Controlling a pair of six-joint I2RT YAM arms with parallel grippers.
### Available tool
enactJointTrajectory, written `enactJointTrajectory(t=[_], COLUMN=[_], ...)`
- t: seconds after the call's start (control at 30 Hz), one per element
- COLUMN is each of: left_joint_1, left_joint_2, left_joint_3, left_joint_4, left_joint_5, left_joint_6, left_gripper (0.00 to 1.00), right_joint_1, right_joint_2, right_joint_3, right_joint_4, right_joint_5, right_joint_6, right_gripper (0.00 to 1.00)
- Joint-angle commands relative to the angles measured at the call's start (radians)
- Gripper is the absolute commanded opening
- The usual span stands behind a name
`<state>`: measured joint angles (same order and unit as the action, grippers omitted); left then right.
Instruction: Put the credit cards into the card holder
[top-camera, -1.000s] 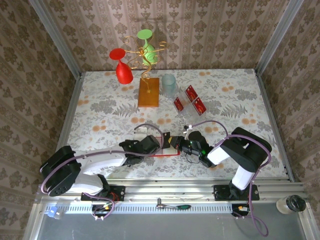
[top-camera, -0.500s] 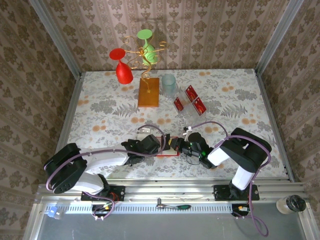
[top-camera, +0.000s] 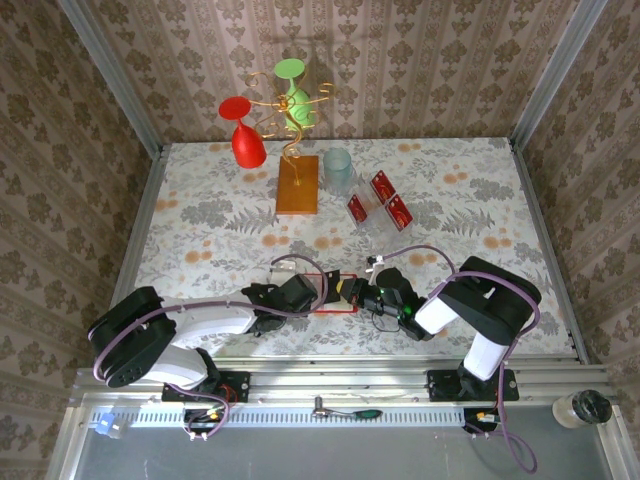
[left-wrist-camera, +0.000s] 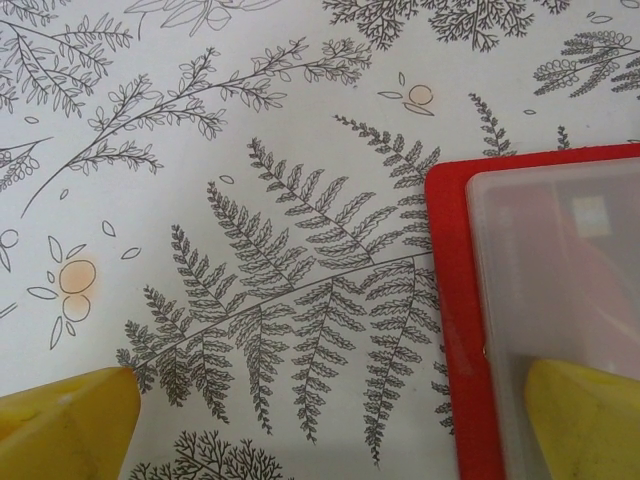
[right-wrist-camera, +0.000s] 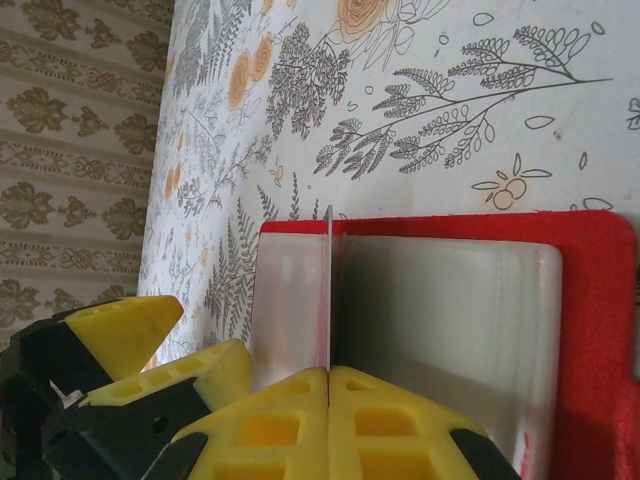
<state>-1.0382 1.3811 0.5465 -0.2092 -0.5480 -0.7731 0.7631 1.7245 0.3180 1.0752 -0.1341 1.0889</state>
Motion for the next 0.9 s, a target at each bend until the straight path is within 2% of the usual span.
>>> enactJointTrajectory(t=[0.0,0.37,0.87], left_joint_1=[-0.002,-0.014,-0.021], left_joint_2=[-0.001,-0.004,0.000], left_joint_3=[-0.021,-0.038,-0.053], left_joint_4=[-0.024,-0.036,-0.022], left_joint_5=[-0.033,-0.043,-0.041], left_joint_6=[-0.035,-0.063,-0.078], left_gripper=[1.00,1.00,1.00], right_joint_1=[0.008,0.008,0.022], right_joint_2=[-0.015,-0.127,0.002], right_joint_3=[-0.019,-0.015,0.041], right_joint_4=[0.019,-0.069,0.035], right_joint_5=[0.048,0.108,0.132], right_joint_6=[0.010,-0.016,0.003], right_gripper=[0.00,0.00,0.00])
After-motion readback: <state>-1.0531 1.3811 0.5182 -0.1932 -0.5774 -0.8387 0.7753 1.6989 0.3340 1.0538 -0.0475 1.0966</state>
